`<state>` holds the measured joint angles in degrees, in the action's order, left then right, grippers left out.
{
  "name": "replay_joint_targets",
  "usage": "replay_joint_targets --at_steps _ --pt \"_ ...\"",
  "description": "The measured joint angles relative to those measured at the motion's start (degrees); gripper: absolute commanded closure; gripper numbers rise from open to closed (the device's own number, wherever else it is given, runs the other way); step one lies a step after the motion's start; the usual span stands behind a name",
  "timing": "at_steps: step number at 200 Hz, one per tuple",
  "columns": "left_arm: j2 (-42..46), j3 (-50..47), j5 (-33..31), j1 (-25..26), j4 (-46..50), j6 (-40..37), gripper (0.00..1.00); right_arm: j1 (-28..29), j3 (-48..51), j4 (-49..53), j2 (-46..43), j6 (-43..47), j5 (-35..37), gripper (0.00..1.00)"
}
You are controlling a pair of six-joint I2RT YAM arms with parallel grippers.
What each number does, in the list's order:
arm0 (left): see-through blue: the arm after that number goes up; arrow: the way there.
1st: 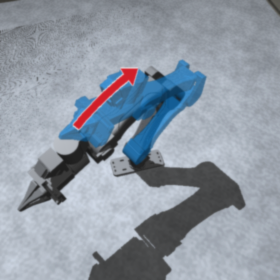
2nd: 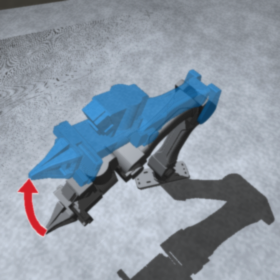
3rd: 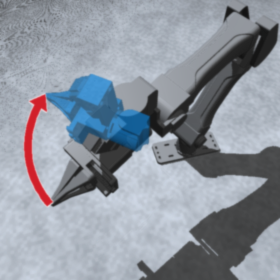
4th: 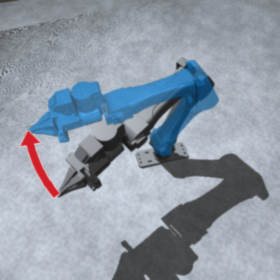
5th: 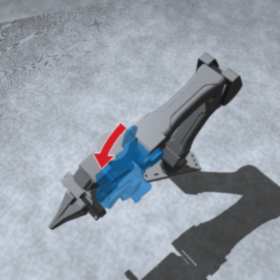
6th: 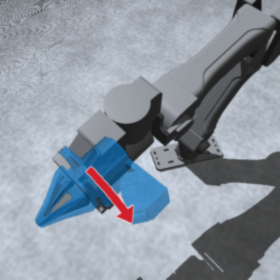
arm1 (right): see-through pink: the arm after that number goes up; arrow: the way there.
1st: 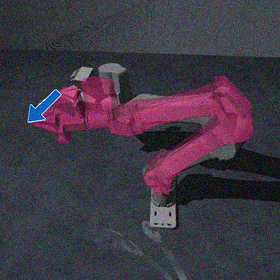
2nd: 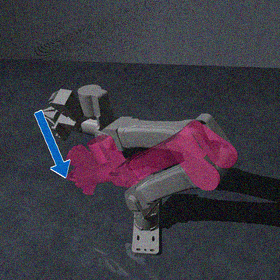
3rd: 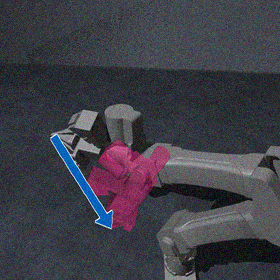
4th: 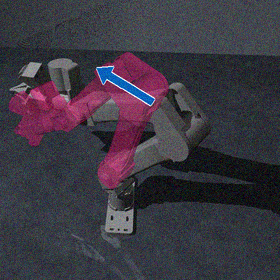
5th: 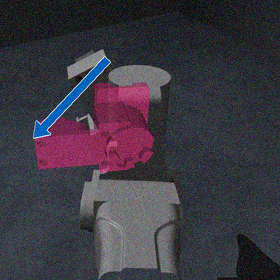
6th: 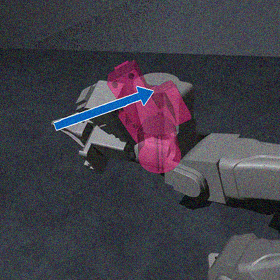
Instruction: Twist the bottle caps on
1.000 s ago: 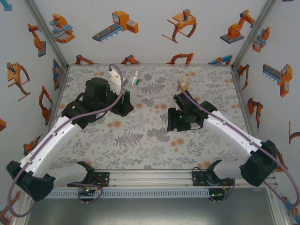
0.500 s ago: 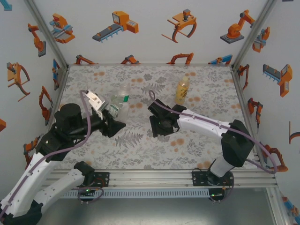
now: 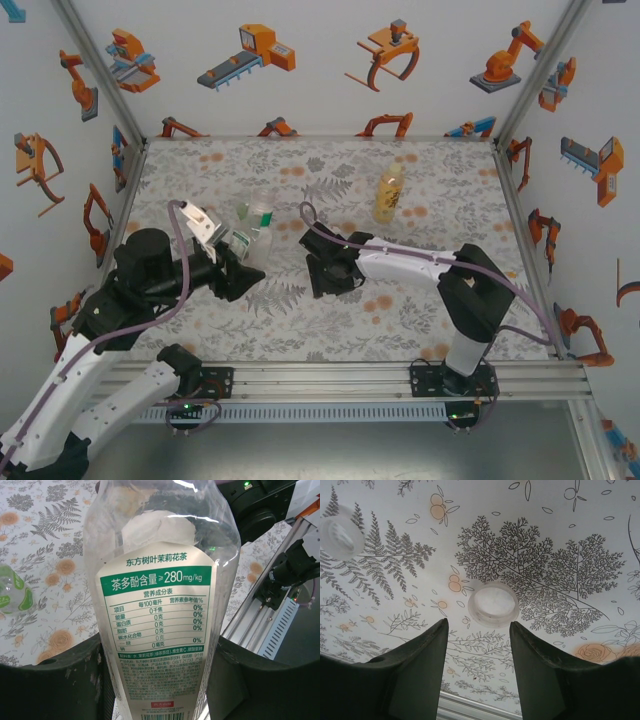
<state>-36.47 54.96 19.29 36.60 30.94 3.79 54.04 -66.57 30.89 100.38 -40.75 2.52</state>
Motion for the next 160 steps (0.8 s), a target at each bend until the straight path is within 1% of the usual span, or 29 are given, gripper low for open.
replay_joint_targets --at_steps 160 --pt "-1.5 -0.2 -0.4 0.0 0.0 0.1 1.00 0.0 -0.2 -0.5 3.1 0.0 1.3 0.50"
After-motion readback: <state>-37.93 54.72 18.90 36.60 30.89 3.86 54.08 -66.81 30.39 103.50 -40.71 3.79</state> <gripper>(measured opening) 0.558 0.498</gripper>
